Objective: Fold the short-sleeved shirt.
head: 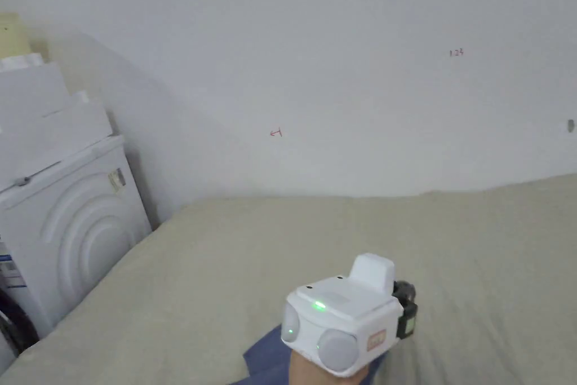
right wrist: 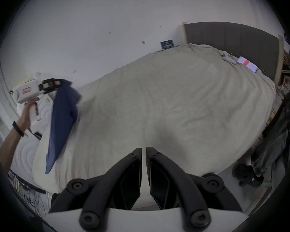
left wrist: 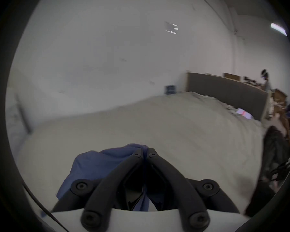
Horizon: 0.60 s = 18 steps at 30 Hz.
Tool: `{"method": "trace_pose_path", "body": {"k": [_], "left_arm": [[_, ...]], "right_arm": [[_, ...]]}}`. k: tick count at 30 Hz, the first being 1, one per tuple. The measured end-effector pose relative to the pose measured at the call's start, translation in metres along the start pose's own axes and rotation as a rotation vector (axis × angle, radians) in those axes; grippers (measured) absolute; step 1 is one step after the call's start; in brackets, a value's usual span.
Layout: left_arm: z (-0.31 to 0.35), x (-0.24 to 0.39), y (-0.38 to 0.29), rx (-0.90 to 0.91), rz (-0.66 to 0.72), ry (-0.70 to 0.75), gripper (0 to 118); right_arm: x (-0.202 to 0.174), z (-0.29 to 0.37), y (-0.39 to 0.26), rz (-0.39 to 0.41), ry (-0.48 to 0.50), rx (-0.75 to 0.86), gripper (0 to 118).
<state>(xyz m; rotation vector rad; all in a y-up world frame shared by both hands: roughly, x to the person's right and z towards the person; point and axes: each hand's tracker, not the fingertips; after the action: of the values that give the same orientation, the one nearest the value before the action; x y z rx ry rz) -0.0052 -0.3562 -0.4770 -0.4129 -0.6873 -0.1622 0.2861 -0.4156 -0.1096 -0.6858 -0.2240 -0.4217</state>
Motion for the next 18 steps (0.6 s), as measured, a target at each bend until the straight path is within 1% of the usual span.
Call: {"method": "trace_pose_path", "body": {"k": [1, 3, 4, 5, 7, 9, 10, 11, 12, 13, 14, 15, 16, 17, 18], "left_arm": [[-0.024, 0.032, -0.005, -0.033, 0.023, -0.092, 0], [-0.064, 0.1, -0.019, -0.068, 0.032, -0.182, 0], [-0.079, 0.131, -0.026, -0.107, 0.007, -0.254, 0], [-0.089, 0.165, -0.037, -0.097, -0.01, -0.275, 0], [-0.104, 0.216, -0.051, -0.158, -0.022, -0.378, 0], [-0.108, 0.256, -0.062, -0.163, -0.011, -0.443, 0], [-0.111, 0.275, -0.067, -0.221, -0.027, -0.478, 0], [-0.111, 0.289, -0.074, -0.226, -0.066, -0.482, 0], [-0.107, 0.299, -0.081, -0.206, -0.088, -0.457, 5], [-0.108, 0.302, -0.084, -0.226, -0.118, -0.446, 16], [-0.106, 0.296, -0.088, -0.226, -0.096, -0.432, 30], [-0.104, 0.288, -0.089, -0.212, -0.052, -0.428, 56], [-0.096, 0.274, -0.087, -0.229, -0.03, -0.419, 70], [-0.086, 0.256, -0.084, -0.212, 0.003, -0.396, 75], [-0.074, 0.238, -0.08, -0.176, 0.005, -0.359, 76]], "right_arm": [[0.007, 0.002, 0.0, -0.014, -0.009, 0.0, 5], [0.022, 0.006, -0.001, -0.048, -0.046, 0.008, 5], [0.029, 0.008, -0.003, -0.064, -0.063, 0.012, 5], [0.038, 0.009, -0.004, -0.068, -0.067, 0.008, 5], [0.05, 0.012, -0.005, -0.09, -0.1, 0.014, 5], [0.056, 0.014, -0.004, -0.093, -0.117, 0.017, 5], [0.059, 0.015, -0.004, -0.097, -0.127, 0.019, 5], [0.062, 0.016, -0.004, -0.1, -0.129, 0.02, 5], [0.065, 0.015, -0.003, -0.101, -0.13, 0.02, 5], [0.066, 0.015, -0.004, -0.101, -0.135, 0.02, 5], [0.066, 0.014, -0.004, -0.097, -0.136, 0.019, 5], [0.065, 0.014, -0.003, -0.088, -0.131, 0.02, 5], [0.064, 0.013, -0.001, -0.073, -0.125, 0.02, 5], [0.061, 0.011, 0.0, -0.056, -0.119, 0.02, 5], [0.057, 0.01, 0.004, -0.029, -0.105, 0.031, 5]]}}
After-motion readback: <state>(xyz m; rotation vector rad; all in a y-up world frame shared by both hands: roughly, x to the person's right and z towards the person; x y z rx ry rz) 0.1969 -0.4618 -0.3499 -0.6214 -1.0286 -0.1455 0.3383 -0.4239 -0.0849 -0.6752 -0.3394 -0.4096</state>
